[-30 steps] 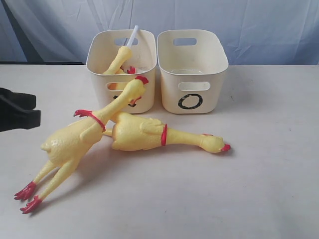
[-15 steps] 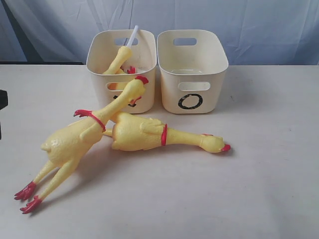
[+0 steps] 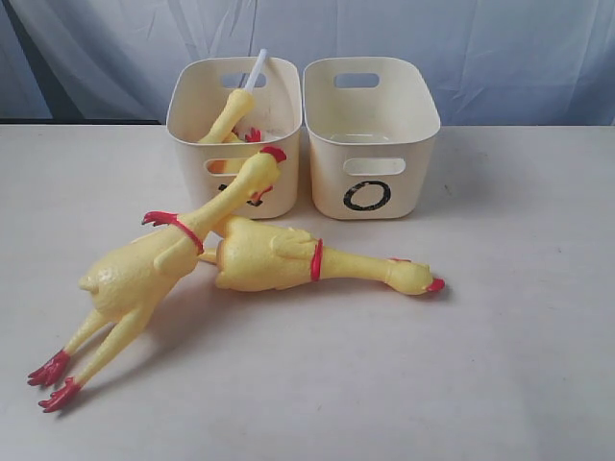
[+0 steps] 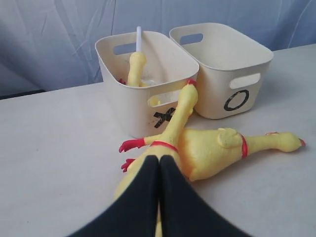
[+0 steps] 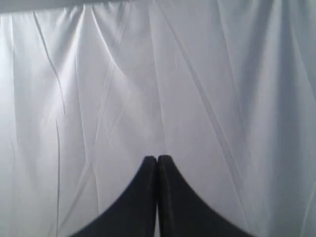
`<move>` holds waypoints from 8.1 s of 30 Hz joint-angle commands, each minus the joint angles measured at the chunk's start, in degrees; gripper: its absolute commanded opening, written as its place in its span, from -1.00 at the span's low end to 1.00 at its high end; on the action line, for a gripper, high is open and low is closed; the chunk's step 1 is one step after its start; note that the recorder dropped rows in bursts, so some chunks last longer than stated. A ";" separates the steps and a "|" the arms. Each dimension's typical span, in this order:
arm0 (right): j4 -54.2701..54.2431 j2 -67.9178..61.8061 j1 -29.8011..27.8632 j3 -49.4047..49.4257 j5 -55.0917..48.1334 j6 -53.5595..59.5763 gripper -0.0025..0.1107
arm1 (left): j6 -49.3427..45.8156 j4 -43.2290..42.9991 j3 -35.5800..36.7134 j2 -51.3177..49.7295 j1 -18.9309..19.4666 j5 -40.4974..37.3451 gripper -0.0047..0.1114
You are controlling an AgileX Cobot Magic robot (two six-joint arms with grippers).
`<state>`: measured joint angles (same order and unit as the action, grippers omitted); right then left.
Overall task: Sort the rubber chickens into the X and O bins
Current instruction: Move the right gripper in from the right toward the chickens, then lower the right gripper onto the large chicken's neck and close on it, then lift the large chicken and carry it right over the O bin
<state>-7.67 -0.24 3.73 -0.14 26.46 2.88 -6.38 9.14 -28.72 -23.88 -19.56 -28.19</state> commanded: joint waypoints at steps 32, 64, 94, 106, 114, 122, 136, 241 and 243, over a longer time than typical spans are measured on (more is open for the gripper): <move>-26.60 -49.38 -0.29 -34.23 -56.20 10.31 -0.97 | -0.21 0.18 2.83 13.25 0.00 2.56 -0.92; -92.27 -80.10 26.56 -42.05 -62.10 62.61 -0.97 | -0.07 0.29 2.83 13.25 0.00 2.30 -0.92; -92.27 -108.60 31.75 -65.73 -51.73 50.80 -0.47 | -0.07 0.29 2.83 13.25 0.00 2.27 -0.92; -92.27 -113.99 33.35 -70.51 -49.32 47.50 0.00 | -0.07 0.29 2.83 13.25 0.00 2.27 -0.92; -92.27 -114.35 35.73 -72.32 -40.53 43.75 0.00 | -0.07 0.29 2.83 13.25 0.00 2.27 -0.92; -92.27 -114.35 35.73 -72.32 -38.10 40.26 0.00 | -0.07 0.29 2.83 13.25 0.00 2.27 -0.92; -92.27 -114.35 35.73 -72.32 -32.47 38.25 0.00 | -0.07 0.29 2.83 13.25 0.00 2.27 -0.92; -81.66 -99.38 34.36 -78.97 -40.04 36.99 -0.97 | -0.28 -0.84 2.83 13.25 0.00 1.51 -0.92; -77.91 -97.79 33.82 -78.97 -40.49 36.99 -0.97 | -0.28 -1.08 2.83 13.25 0.00 1.51 -0.92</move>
<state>-89.58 -100.70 38.59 -78.83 -13.27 39.79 -6.59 8.69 -26.07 -11.09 -19.56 -26.44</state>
